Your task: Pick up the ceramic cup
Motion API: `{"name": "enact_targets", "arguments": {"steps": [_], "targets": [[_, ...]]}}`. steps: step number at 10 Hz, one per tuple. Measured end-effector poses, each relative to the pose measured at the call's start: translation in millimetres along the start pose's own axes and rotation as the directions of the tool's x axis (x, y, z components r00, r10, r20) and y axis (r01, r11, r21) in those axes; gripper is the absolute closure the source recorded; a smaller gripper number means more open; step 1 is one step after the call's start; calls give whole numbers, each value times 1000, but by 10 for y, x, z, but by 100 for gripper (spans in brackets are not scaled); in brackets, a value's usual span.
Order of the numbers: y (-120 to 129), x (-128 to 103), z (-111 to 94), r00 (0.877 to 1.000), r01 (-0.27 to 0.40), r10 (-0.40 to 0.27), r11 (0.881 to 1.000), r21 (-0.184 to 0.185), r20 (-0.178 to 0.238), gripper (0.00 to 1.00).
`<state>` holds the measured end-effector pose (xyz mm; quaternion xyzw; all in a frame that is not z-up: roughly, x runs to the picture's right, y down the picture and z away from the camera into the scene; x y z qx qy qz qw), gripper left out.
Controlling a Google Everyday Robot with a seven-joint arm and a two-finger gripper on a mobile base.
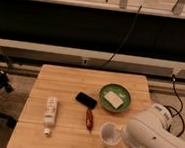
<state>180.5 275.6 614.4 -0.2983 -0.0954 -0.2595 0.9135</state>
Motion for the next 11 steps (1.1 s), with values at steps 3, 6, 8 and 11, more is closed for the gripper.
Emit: {"name": "enact_targets", "arguments": {"steps": [3, 6, 8, 11], "targets": [[30, -55, 73, 999, 29, -29, 1000, -5, 13, 20], [33, -121, 129, 998, 55, -54, 998, -9, 21, 20], [27, -150, 184, 997, 67, -67, 998, -8, 27, 20], [-21, -180, 338, 995, 97, -97, 995, 0, 36, 20]]}}
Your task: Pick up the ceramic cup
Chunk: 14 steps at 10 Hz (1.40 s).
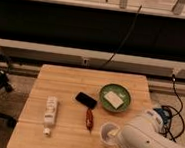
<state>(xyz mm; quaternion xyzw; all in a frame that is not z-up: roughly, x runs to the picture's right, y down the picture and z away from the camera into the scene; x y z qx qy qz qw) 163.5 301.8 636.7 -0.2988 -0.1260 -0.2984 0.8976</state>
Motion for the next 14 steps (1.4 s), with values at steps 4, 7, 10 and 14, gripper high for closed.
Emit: {"name": "enact_targets", "arguments": {"steps": [4, 7, 10, 14], "targets": [[-99, 2, 163, 999, 41, -41, 999, 14, -4, 20], [-107, 60, 267, 999, 46, -46, 999, 20, -8, 20], [-96, 111, 346, 999, 52, -52, 998, 32, -12, 20], [-106, 139, 416, 998, 60, -59, 998, 30, -29, 45]]}}
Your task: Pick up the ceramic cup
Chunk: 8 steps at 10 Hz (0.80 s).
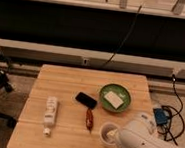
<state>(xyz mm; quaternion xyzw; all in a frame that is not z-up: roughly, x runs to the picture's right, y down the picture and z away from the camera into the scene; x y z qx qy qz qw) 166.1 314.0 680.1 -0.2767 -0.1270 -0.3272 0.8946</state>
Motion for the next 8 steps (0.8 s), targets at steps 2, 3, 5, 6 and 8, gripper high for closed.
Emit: {"name": "enact_targets", "arguments": {"steps": [2, 3, 5, 6, 8], "targets": [[-14, -1, 10, 1000, 6, -6, 1000, -1, -4, 64], [-15, 1, 9, 1000, 7, -7, 1000, -1, -5, 73], [-25, -19, -12, 1000, 9, -9, 1000, 4, -6, 94], [-32, -33, -34, 1000, 8, -8, 1000, 8, -6, 99], [-49, -63, -131, 1000, 9, -9, 1000, 23, -8, 100]]}}
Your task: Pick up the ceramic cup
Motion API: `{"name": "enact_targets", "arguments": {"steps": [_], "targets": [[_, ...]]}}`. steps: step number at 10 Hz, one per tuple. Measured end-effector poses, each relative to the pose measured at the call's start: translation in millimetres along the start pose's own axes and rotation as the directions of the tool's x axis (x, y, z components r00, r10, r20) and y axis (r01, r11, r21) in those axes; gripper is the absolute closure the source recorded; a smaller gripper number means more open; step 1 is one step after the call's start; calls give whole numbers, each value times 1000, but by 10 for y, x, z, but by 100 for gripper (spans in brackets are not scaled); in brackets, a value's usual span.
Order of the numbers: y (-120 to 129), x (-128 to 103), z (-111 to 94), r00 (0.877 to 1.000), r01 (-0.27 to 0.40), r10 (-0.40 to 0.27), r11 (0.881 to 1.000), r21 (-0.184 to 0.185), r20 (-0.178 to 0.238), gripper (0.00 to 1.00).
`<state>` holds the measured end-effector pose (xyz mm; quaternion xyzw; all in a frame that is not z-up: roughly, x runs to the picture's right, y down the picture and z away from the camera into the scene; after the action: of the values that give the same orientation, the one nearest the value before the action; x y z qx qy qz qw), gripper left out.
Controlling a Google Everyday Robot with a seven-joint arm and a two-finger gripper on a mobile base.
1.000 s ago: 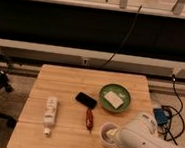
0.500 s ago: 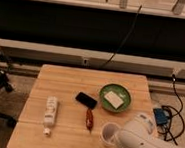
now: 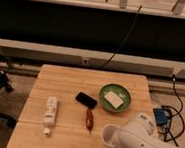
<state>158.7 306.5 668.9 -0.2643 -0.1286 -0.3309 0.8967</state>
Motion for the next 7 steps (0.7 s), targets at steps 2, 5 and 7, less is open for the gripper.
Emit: {"name": "enact_targets", "arguments": {"steps": [2, 5, 7], "targets": [[-32, -7, -248, 1000, 0, 0, 1000, 27, -6, 100], [-88, -18, -600, 1000, 5, -4, 998, 66, -15, 100], [-138, -7, -849, 999, 6, -2, 996, 86, -38, 100]]}}
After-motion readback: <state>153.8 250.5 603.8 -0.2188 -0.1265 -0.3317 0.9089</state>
